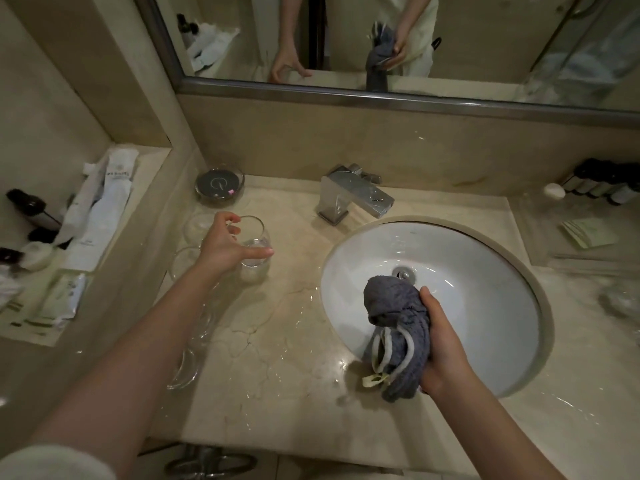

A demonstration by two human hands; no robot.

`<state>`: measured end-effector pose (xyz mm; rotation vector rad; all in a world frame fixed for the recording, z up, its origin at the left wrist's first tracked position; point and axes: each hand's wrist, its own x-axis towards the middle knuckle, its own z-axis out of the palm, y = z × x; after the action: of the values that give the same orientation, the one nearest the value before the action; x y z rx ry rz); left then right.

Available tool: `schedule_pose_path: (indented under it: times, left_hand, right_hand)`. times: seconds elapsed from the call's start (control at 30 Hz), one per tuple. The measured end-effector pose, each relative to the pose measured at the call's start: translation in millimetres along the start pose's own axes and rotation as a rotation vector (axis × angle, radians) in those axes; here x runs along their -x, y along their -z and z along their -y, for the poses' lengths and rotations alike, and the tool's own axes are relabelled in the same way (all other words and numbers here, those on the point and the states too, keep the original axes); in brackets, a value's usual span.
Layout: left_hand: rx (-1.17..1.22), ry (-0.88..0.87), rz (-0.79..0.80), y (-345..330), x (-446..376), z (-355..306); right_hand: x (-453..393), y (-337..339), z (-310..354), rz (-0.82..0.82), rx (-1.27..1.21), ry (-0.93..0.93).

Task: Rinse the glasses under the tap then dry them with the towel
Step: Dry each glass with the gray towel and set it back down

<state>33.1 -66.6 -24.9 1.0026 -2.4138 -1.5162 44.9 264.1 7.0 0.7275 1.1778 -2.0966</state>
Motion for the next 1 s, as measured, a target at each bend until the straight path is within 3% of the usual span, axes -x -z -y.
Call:
schedule_pose_path:
  times: [0.23, 0.6, 1.0]
  left_hand:
    - [-0.352, -0.049, -0.170, -8, -22, -7]
    - [-0.590, 0.013, -0.135, -12, -27, -1]
    - [-0.585, 0.061, -0.125, -19, -26, 1]
  right_hand:
    - [-4, 0, 0, -0.074, 0.009, -0.020]
    - [-11, 13, 1, -0.075, -0.017, -0.017]
    - [-9, 29, -1, -0.068, -0.052, -0.037]
